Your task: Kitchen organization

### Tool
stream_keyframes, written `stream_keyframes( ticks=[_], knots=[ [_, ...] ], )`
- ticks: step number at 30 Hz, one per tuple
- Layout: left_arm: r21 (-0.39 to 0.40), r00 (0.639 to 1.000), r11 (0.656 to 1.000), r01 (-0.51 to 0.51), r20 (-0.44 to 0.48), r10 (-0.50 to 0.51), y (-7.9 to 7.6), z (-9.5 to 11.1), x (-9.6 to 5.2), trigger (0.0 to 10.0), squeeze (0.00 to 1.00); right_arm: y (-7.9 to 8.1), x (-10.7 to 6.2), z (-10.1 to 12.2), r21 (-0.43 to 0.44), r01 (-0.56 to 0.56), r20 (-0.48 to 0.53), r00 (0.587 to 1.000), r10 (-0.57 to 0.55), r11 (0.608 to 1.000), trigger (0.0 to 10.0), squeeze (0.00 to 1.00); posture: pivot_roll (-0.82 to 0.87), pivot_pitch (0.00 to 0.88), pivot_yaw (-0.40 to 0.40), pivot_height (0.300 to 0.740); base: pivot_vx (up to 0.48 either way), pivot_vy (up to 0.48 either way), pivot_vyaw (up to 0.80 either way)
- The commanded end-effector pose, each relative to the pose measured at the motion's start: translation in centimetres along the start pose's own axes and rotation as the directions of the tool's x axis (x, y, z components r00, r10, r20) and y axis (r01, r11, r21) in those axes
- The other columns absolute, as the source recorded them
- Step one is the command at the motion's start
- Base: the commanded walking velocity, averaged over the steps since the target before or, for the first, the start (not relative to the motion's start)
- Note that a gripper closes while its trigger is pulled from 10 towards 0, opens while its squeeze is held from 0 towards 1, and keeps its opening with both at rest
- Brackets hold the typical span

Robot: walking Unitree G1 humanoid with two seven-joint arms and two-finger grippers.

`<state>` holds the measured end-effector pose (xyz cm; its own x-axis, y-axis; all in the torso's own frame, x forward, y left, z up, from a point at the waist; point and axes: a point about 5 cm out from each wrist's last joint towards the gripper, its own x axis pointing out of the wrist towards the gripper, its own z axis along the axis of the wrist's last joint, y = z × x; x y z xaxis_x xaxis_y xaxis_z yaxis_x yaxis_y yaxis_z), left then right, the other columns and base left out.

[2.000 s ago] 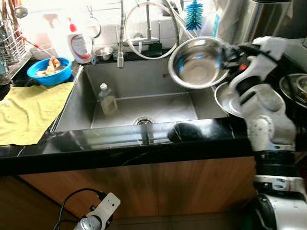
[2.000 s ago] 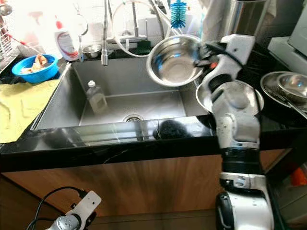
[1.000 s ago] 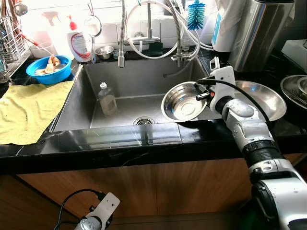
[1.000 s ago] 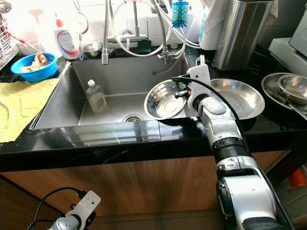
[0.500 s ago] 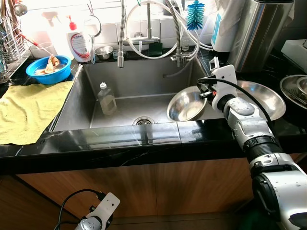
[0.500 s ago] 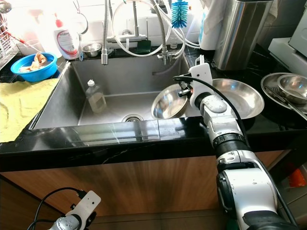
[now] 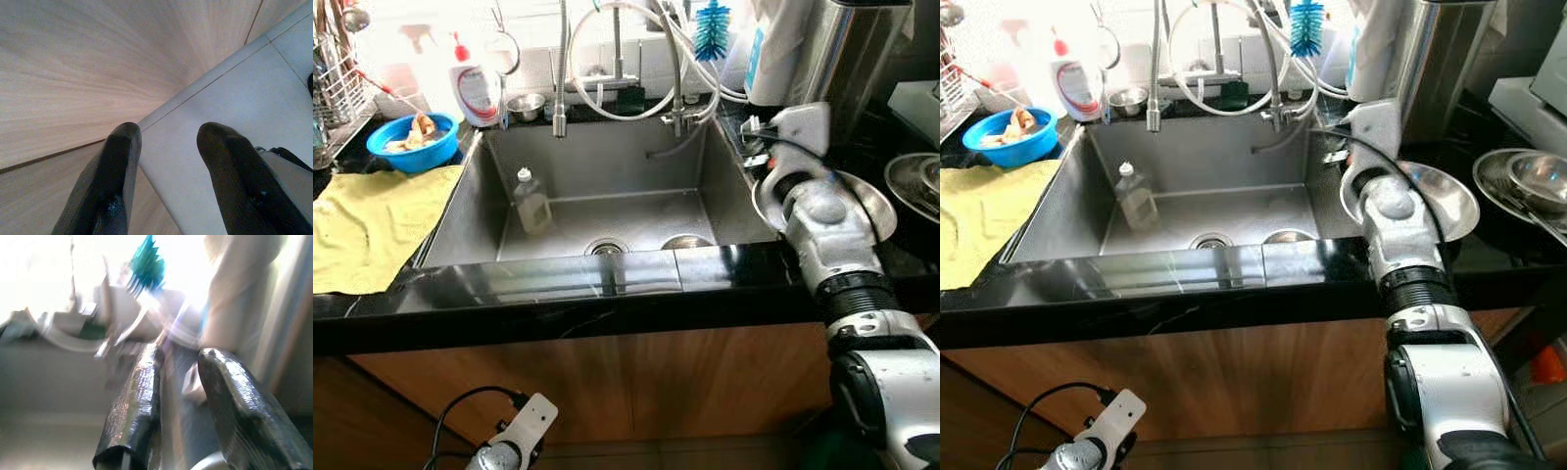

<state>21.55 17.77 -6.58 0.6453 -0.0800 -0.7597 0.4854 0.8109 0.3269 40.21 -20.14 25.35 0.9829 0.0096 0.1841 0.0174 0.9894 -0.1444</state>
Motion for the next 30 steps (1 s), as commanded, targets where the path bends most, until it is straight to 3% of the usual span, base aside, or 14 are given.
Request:
stream_keyframes(
  ticks=[1, 7, 8, 9, 11, 16, 19, 20, 27, 28, 29, 30],
  knots=[
    [-0.012, 1.000, 1.000, -0.015, -0.012, 0.015, 0.5, -0.5, -0.2, 10.0, 0.00, -1.0, -0.5, 0.5, 0.029, 0.060, 0.034, 0.998, -0.061, 0.998, 10.0, 0.00, -0.09, 0.000, 0.049, 0.740, 0.000, 0.000, 0.00],
    [-0.007, 1.000, 1.000, -0.010, -0.014, 0.009, 0.4, -0.6, -0.2, 10.0, 0.00, -4.4, -3.5, 0.1, 0.081, 0.257, 0.044, 0.964, -0.261, 0.963, 10.0, 0.00, -0.10, 0.000, 0.053, 0.740, 0.000, 0.000, 0.00],
    [-0.007, 1.000, 1.000, -0.008, -0.014, 0.008, 0.3, -0.6, -0.2, 10.0, 0.00, -5.0, -4.3, -0.2, 0.095, 0.296, 0.030, 0.954, -0.300, 0.951, 10.0, 0.81, -0.10, 0.000, 0.053, 0.740, 0.000, 0.000, 0.00],
    [-0.006, 1.000, 1.000, -0.007, -0.015, 0.007, 0.3, -0.7, -0.2, 10.0, 0.00, -5.4, -5.0, -0.6, 0.106, 0.325, 0.014, 0.945, -0.328, 0.940, 10.0, 1.00, -0.10, 0.000, 0.053, 0.740, 0.000, 0.000, 0.00],
    [-0.005, 1.000, 1.000, -0.005, -0.015, 0.005, 0.2, -0.7, -0.2, 10.0, 0.00, -6.0, -6.3, -1.4, 0.130, 0.371, -0.015, 0.928, -0.372, 0.920, 10.0, 1.00, -0.11, 0.000, 0.056, 0.740, 0.000, 0.000, 0.00],
    [-0.001, 1.000, 1.000, 0.001, -0.015, -0.001, 0.2, -0.7, -0.2, 10.0, 0.00, -7.5, -9.4, -3.5, 0.204, 0.526, -0.115, 0.851, -0.513, 0.826, 10.0, 1.00, -0.11, 0.000, 0.060, 0.740, 0.000, 0.000, 0.00],
    [0.001, 1.000, 1.000, 0.001, -0.015, -0.001, 0.2, -0.7, -0.2, 10.0, 0.00, -7.5, -9.9, -4.0, 0.188, 0.542, -0.155, 0.840, -0.520, 0.819, 10.0, 1.00, -0.12, 0.000, 0.062, 0.740, 0.000, 0.000, 0.00],
    [0.003, 1.000, 1.000, 0.002, -0.016, -0.002, 0.2, -0.7, -0.2, 10.0, 0.00, -7.3, -10.0, -4.6, 0.180, 0.554, -0.195, 0.830, -0.522, 0.813, 10.0, 0.00, -0.12, 0.000, 0.062, 0.740, 0.000, 0.000, 0.00],
    [0.000, 1.000, 1.000, 0.002, -0.017, -0.002, 0.2, -0.7, -0.2, 10.0, 0.00, -7.0, -10.1, -5.0, 0.252, 0.568, -0.247, 0.821, -0.515, 0.784, 10.0, 0.00, -0.11, 0.000, 0.059, 0.740, 0.000, 0.000, 0.00],
    [0.001, 1.000, 1.000, 0.002, -0.019, -0.002, 0.2, -0.8, -0.2, 10.0, 0.00, -6.8, -10.0, -4.9, 0.260, 0.559, -0.251, 0.827, -0.503, 0.787, 10.0, 0.31, -0.11, 0.000, 0.060, 0.740, 0.000, 0.000, 0.00],
    [0.001, 1.000, 1.000, 0.002, -0.019, -0.002, 0.2, -0.8, -0.2, 10.0, 0.00, -6.8, -10.0, -4.9, 0.260, 0.559, -0.251, 0.827, -0.503, 0.787, 10.0, 0.31, -0.11, 0.000, 0.060, 0.740, 0.000, 0.000, 0.00],
    [0.001, 1.000, 1.000, 0.002, -0.021, -0.002, 0.2, -0.8, -0.2, 10.0, 0.00, -6.8, -10.0, -4.9, 0.263, 0.558, -0.258, 0.827, -0.500, 0.787, 10.0, 1.00, -0.11, 0.000, 0.060, 0.740, 0.000, 0.000, 0.00]
  ],
)
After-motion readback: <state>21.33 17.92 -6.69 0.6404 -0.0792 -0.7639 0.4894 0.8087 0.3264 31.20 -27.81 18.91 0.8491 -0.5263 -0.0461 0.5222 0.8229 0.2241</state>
